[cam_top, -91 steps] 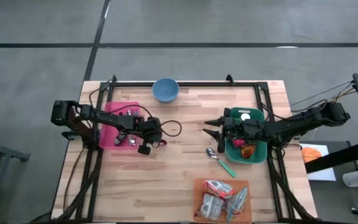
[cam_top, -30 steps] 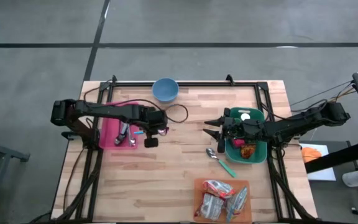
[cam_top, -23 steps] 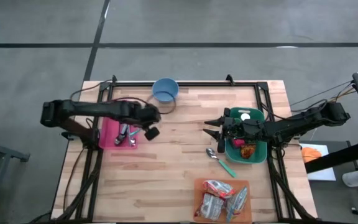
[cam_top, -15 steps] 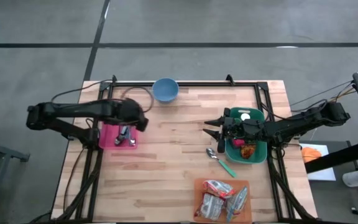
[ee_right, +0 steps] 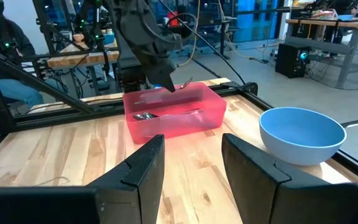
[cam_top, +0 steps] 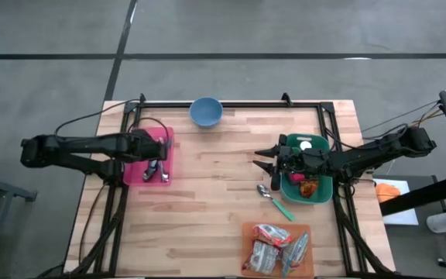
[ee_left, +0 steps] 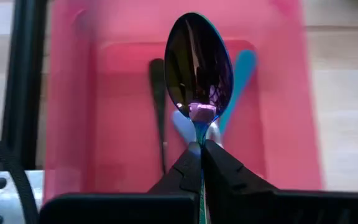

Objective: Pick & Place Food Item
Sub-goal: Put the purple spoon into the pink bin

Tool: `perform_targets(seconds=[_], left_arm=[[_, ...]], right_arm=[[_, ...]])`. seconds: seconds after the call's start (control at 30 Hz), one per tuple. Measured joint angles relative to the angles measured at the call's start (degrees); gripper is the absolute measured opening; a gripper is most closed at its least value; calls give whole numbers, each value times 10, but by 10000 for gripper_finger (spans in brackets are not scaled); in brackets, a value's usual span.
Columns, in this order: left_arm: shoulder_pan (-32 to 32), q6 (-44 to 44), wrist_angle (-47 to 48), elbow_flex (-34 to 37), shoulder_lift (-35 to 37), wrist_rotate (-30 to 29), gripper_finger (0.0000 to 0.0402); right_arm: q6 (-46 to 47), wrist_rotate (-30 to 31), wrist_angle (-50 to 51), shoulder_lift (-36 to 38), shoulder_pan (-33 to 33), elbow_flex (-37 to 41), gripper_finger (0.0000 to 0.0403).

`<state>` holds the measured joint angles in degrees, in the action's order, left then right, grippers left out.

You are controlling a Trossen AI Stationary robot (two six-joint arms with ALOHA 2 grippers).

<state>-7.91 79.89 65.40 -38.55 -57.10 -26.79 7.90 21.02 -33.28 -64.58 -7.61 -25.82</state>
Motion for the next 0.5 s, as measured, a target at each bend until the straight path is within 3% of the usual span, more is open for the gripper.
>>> perform_targets(seconds=[0.5], left_arm=[[-10, -19, -16, 24, -2, 9, 5]], right_arm=[[0, 0, 0, 0, 0, 0, 157]])
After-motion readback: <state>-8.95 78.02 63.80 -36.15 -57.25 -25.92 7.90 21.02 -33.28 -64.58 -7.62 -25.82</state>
